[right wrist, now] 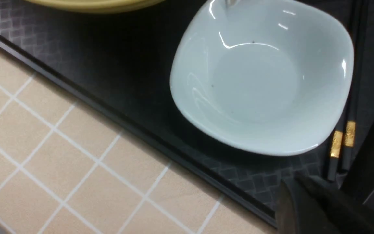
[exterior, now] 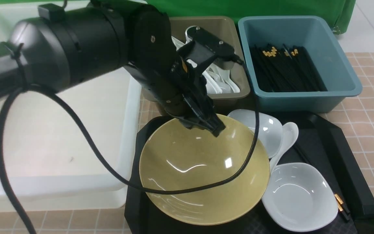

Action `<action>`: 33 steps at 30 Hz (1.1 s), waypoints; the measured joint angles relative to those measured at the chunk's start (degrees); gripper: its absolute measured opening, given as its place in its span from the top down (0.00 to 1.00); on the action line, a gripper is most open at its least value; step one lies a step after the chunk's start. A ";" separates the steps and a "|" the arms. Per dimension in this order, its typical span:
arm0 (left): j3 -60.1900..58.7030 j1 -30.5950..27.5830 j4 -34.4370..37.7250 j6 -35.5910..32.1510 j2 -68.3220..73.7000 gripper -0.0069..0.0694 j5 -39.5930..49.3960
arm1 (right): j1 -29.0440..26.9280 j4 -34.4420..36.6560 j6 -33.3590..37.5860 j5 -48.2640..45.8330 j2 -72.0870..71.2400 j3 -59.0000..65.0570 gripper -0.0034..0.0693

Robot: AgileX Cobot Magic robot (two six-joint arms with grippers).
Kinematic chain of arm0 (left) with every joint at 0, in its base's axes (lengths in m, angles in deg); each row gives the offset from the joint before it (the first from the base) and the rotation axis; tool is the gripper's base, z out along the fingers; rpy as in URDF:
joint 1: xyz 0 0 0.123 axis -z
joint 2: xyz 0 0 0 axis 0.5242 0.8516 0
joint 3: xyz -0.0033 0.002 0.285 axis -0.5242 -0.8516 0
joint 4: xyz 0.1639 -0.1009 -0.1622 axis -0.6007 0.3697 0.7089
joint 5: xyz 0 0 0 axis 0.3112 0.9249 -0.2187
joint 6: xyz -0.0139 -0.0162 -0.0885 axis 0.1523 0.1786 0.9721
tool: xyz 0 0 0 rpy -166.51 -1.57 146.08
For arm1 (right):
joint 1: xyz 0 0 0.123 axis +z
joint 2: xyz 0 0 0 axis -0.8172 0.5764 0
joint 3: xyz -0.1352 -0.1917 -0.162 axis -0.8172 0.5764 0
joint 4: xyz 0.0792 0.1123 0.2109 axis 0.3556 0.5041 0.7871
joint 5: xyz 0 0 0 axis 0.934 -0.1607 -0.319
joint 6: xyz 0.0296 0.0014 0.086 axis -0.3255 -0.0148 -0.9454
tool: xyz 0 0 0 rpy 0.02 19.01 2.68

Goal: On brown table put chopsticks spoon bowls plates into blue grey white boxes.
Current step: 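Grasp the large bowl on the tray by its rim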

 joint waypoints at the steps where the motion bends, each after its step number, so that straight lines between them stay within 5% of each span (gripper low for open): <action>1: 0.00 0.00 -1.82 0.98 0.32 0.68 0.00 | 0.00 0.00 0.00 0.00 -0.37 0.00 0.88; 8: 0.00 0.00 -10.06 13.89 2.99 0.39 0.05 | 0.00 0.19 0.00 -0.41 -4.01 0.00 0.88; 13: 0.00 0.00 -16.15 20.01 6.05 0.33 -0.45 | 0.00 0.19 0.00 -0.41 -5.51 0.00 0.88; 22: 0.04 0.00 -19.25 25.02 11.77 0.34 -3.56 | 0.00 0.19 0.00 -0.42 -5.64 0.00 0.88; 33: 0.38 0.00 -16.20 25.20 12.47 0.58 -2.83 | 0.00 0.19 0.00 -0.42 -5.64 0.00 0.87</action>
